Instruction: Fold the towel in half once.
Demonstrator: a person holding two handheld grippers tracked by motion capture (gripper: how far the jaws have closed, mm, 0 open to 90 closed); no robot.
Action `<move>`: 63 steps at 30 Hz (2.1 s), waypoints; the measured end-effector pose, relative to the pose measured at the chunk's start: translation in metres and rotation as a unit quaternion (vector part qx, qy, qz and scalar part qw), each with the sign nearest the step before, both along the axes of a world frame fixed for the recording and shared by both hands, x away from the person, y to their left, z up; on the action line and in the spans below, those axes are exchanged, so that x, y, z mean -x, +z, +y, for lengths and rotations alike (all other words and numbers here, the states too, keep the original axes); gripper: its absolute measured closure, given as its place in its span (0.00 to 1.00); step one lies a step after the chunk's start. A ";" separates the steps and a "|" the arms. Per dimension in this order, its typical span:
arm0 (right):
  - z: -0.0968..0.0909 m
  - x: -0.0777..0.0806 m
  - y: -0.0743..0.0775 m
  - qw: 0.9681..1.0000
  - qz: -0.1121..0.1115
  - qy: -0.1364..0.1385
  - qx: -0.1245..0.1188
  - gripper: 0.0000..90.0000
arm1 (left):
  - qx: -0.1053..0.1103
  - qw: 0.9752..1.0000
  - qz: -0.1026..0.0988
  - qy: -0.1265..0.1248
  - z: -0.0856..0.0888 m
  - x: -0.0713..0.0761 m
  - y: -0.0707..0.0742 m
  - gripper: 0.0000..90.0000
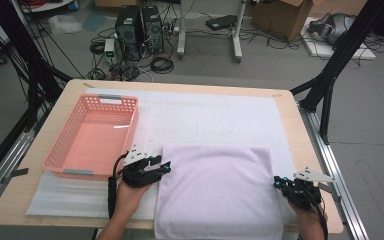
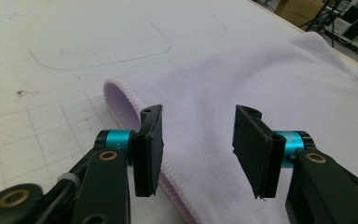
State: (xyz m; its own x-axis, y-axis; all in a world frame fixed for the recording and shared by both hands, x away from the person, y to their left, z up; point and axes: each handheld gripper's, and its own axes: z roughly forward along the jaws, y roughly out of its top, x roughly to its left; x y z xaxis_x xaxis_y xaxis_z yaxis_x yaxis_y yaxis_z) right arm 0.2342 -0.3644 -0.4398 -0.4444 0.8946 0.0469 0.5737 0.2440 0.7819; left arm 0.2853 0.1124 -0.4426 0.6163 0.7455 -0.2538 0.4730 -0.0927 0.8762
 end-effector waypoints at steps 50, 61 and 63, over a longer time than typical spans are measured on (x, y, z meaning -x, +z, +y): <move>0.008 -0.092 -0.002 0.999 0.044 -0.012 0.006 0.97 | -0.083 0.993 0.041 0.072 -0.027 -0.067 -0.005 0.95; 0.001 -0.106 0.021 0.999 -0.015 -0.038 0.009 0.97 | -0.036 0.994 0.009 0.102 -0.029 -0.102 0.035 0.95; 0.001 -0.117 0.027 0.999 -0.025 -0.038 0.006 0.97 | -0.033 0.994 0.012 0.107 -0.027 -0.113 0.037 0.95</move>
State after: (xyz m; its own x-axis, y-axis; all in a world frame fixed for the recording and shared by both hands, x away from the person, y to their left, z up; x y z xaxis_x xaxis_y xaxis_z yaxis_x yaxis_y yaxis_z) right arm 0.3513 -0.3638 -0.4130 -0.3764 0.9263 0.0154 0.5518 0.2108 0.8069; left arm 0.3979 0.0857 -0.4059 0.4358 0.8746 -0.2125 0.5083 -0.0443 0.8601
